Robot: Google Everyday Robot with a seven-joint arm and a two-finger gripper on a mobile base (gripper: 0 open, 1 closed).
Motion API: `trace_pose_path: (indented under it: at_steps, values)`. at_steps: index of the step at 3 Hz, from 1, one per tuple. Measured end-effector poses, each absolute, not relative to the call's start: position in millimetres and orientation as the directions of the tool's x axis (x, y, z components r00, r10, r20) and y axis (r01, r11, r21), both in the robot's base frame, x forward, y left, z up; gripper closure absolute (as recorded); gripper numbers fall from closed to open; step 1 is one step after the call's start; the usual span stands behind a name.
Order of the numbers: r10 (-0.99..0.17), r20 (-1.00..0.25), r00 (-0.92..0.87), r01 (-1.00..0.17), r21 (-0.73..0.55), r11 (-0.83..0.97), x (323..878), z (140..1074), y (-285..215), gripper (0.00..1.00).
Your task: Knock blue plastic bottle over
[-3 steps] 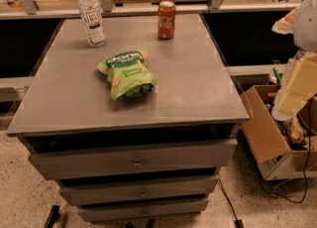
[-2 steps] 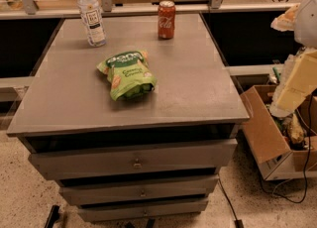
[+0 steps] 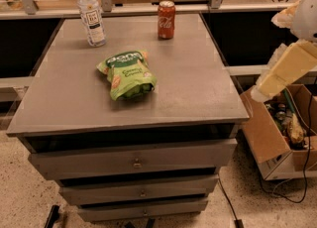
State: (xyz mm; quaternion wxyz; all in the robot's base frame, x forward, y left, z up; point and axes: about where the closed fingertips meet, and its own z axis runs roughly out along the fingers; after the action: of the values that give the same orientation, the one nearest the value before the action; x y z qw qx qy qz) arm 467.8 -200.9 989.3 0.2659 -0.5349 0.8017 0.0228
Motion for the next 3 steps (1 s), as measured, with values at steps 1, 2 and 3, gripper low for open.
trace_pose_path:
  at_steps: [1,2,3]
  values:
    - [-0.743,-0.61,-0.276,-0.834,-0.232,0.501,475,998,-184,0.0]
    - [-0.642,-0.727,-0.243,-0.797,-0.228,0.559,484,1011,-175,0.0]
    - [-0.543,-0.81,-0.22,-0.762,-0.205,0.614,491,1021,-166,0.0]
